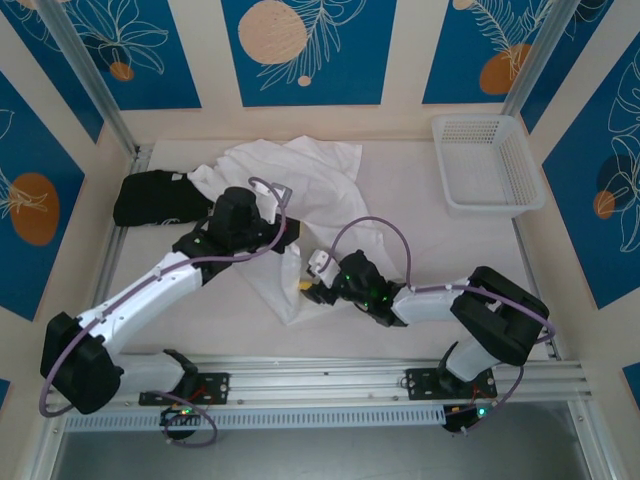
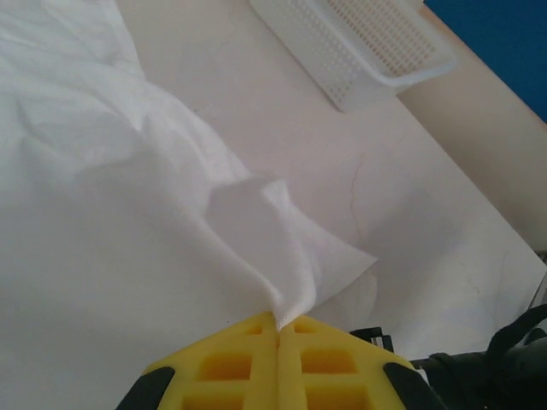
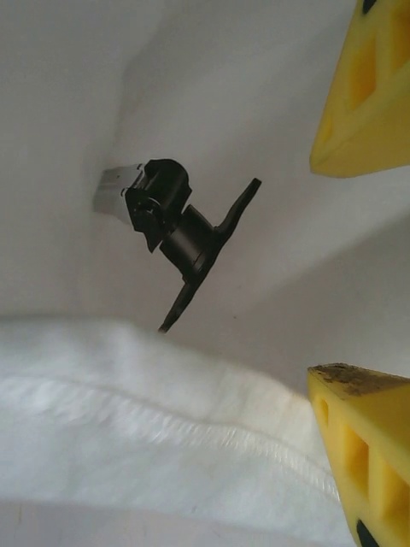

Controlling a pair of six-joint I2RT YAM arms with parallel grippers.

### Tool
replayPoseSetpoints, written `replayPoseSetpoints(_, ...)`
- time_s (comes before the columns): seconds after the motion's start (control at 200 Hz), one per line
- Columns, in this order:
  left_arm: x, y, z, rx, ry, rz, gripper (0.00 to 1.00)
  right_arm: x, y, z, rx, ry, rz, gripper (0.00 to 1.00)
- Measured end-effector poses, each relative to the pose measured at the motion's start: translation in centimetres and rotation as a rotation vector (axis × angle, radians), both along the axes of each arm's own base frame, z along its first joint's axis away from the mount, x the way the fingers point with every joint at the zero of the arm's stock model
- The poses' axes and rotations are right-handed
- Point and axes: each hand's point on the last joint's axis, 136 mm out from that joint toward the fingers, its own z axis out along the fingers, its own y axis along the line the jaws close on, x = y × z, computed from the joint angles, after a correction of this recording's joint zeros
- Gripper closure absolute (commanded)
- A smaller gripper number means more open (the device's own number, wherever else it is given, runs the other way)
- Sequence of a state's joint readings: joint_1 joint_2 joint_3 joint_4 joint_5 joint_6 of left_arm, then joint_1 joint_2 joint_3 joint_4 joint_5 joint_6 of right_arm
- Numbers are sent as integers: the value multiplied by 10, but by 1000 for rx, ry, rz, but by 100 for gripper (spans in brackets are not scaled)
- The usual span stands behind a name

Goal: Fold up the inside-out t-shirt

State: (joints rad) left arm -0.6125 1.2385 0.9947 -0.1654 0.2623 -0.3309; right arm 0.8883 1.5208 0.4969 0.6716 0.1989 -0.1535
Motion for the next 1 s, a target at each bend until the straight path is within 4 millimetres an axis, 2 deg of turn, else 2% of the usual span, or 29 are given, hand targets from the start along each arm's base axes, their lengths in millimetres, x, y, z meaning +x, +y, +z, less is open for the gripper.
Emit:
replayPoseSetpoints(0.1,-3,3,1,10,-4,-5,100,9,-2,3,14,-25,-37,52)
replayPoseSetpoints(0.26,-9,7,10,13,-28,-13,100,36,-7,-7,-23,-67,-125,53)
replayPoseSetpoints(0.49,-16,8,24,-6,-61,-34,100,64,15,-38,-172,-204,-117,53)
replayPoseSetpoints(0.595,-19,5,31,-23,-63,-58,100,82,22,-44,-228,-253,-138,52)
replayPoseSetpoints(0.84,-33,-4,50,-94,-58,-136,100,129,35,-18,-239,-322,-218,48)
replayPoseSetpoints(1.0,-41,-12,75,-157,-79,-197,100,148,38,-15,-269,-286,-248,39)
